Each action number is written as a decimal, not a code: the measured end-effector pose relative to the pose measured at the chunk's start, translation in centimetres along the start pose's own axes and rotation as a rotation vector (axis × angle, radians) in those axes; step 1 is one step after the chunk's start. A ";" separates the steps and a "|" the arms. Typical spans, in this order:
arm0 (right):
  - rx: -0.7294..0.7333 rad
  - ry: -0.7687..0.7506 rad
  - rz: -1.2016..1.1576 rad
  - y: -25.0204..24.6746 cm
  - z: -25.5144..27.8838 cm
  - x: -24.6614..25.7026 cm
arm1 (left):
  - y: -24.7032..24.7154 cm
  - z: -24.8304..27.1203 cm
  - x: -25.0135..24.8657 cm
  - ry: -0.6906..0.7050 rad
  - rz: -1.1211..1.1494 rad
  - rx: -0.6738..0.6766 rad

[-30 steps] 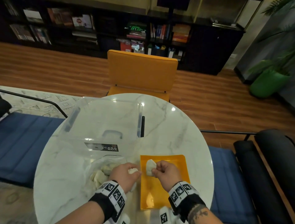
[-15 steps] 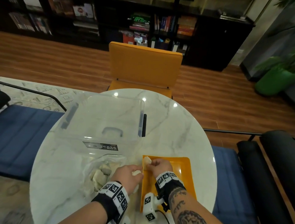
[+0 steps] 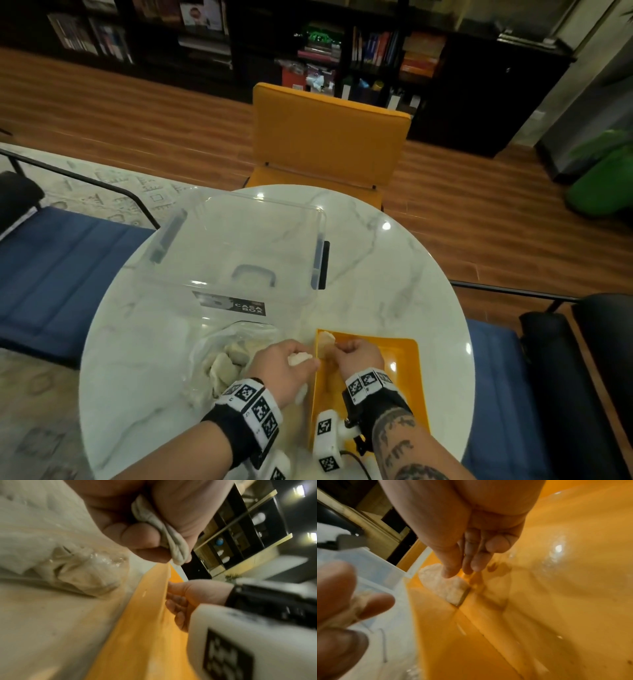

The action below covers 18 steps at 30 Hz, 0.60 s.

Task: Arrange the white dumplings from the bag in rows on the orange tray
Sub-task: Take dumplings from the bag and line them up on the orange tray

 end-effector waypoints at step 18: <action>0.144 -0.271 -0.424 -4.3 10.4 3.1 | -0.5 3.8 -4.3 -0.194 1.001 0.298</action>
Point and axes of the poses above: each hand's wrist, its own z-axis away from the middle knuckle, its own y-axis out of the palm, x = y × z, the point moved 4 cm from there along -z, towards the middle knuckle, and after that the axes turned 7 degrees about -y, right-handed, at the moved point
